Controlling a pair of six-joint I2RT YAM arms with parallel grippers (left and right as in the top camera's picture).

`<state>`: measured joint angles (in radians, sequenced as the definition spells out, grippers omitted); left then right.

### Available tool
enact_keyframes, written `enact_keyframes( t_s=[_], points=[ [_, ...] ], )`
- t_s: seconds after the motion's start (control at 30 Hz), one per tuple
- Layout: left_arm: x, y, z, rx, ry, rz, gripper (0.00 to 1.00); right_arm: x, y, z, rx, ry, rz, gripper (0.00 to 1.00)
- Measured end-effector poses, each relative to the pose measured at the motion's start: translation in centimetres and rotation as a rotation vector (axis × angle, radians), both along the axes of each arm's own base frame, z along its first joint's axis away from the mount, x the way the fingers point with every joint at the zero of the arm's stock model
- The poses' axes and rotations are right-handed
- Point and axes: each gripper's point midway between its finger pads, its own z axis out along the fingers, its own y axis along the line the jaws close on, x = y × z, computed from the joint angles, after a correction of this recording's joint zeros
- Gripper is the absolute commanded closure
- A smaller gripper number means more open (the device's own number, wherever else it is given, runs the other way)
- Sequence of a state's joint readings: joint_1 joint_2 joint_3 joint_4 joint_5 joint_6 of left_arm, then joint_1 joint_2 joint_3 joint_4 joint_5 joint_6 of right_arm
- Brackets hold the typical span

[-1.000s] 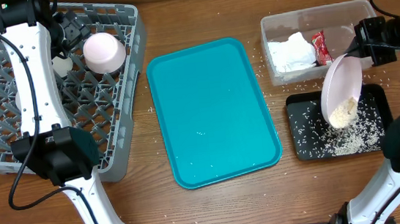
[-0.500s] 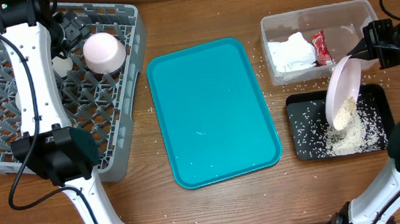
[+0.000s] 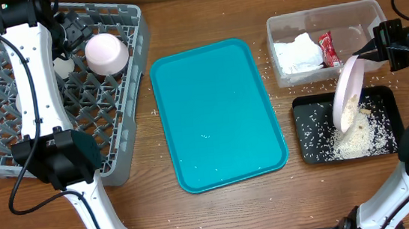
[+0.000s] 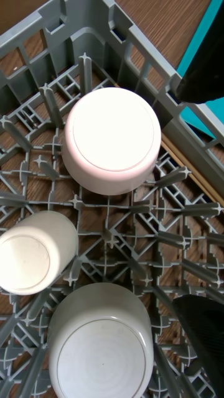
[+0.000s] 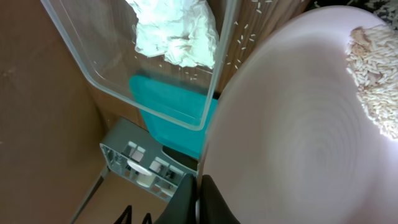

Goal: Sort waste into correct bins and load items into the dishwasher
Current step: 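Tilt the plate to pour the rice onto the black tray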

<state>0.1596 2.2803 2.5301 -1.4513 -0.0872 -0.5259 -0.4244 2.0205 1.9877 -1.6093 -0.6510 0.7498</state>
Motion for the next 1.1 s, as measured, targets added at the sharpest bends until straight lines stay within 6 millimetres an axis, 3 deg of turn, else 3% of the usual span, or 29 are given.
enact_keyframes(
  t_s=[0.4, 0.67, 0.87, 1.1],
  points=[
    [0.0, 0.0, 0.0, 0.0, 0.0, 0.0, 0.0, -0.2, -0.3, 0.3, 0.031, -0.007, -0.013, 0.96],
    [0.0, 0.0, 0.0, 0.0, 0.0, 0.0, 0.0, -0.3, -2.1, 0.5, 0.041, -0.03, -0.056, 0.96],
    [0.0, 0.0, 0.0, 0.0, 0.0, 0.0, 0.0, 0.4, -2.0, 1.2, 0.067, -0.102, -0.028, 0.97],
    [0.0, 0.0, 0.0, 0.0, 0.0, 0.0, 0.0, -0.3, -1.6, 1.4, 0.099, -0.083, -0.026, 0.97]
  ],
)
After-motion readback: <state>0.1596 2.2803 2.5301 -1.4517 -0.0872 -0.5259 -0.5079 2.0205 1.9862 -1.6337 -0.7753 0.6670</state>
